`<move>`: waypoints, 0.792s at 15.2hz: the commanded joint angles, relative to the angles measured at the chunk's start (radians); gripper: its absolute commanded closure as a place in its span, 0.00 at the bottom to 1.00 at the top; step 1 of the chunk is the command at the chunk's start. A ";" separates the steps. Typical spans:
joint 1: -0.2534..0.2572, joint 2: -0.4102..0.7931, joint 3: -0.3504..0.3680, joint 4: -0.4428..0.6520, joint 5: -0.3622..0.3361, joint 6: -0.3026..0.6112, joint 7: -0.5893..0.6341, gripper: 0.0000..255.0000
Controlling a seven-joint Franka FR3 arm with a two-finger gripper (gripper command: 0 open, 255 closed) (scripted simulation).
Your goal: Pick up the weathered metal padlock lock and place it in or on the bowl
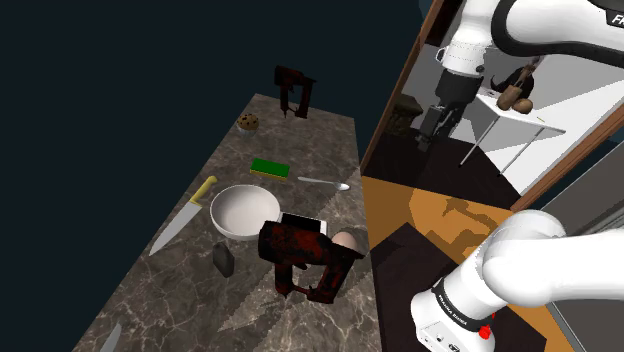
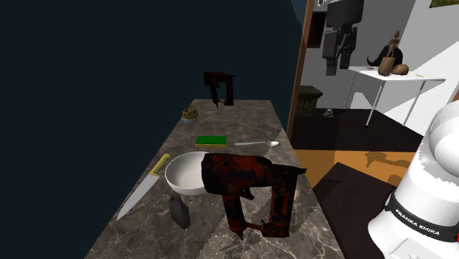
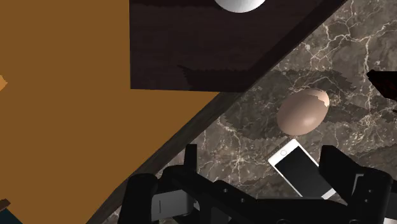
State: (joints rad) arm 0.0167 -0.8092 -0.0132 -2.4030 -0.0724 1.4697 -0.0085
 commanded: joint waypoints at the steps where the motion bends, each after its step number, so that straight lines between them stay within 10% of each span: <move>1: 0.000 0.000 0.000 0.000 0.000 0.000 0.000 0.00; 12: 0.088 0.180 0.169 -0.074 0.148 0.275 0.171 0.00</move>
State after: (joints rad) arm 0.0978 -0.6549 0.1405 -2.4798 0.0645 1.7182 0.1479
